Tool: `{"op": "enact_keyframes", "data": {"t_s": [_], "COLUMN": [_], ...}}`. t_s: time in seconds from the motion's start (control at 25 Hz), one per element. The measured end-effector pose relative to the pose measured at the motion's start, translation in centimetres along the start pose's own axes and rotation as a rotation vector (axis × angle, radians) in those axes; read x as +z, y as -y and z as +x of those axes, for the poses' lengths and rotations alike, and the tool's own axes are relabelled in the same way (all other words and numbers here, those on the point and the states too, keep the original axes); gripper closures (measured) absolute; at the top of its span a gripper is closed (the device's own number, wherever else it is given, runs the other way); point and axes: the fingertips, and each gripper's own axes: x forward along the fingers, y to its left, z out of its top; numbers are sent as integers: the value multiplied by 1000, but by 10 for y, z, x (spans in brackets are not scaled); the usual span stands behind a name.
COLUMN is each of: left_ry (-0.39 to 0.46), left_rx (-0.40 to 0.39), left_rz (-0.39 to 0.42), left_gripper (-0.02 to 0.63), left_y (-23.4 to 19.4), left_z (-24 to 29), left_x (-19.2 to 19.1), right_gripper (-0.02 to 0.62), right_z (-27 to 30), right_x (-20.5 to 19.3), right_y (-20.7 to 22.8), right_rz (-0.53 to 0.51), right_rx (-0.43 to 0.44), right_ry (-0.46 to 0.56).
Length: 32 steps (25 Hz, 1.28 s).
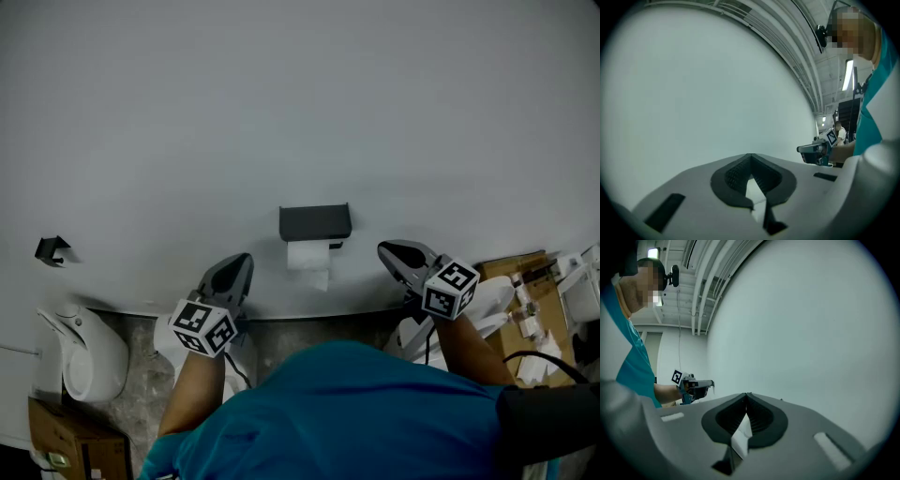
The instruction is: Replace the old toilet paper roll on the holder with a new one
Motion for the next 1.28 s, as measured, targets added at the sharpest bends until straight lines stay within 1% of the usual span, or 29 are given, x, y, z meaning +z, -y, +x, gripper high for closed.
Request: {"op": "enact_keyframes", "data": {"t_s": [0.08, 0.16, 0.28, 0.36, 0.56, 1.08, 1.28], "left_ry": [3, 11, 22, 23, 20, -15, -15], "left_rx": [-6, -8, -13, -16, -12, -22, -29], "left_rz": [0, -19, -48, -49, -48, -37, -36], "left_gripper": [597, 597, 597, 597, 597, 597, 597], "left_y": [2, 3, 1, 2, 0, 5, 5], "left_z": [0, 1, 3, 5, 7, 15, 18], "left_x": [0, 1, 4, 5, 4, -2, -1], "right_gripper": [591, 592, 592, 592, 594, 594, 594], "right_z": [0, 1, 3, 4, 8, 11, 14], "right_x": [1, 1, -1, -3, -7, -10, -9], "right_y": [0, 2, 13, 19, 22, 24, 25], "right_rz": [-4, 0, 16, 28, 35, 11, 3], "right_rx": [-2, -9, -52, -74, -61, -45, -38], "right_ry": [0, -2, -12, -21, -29, -55, -62]}}
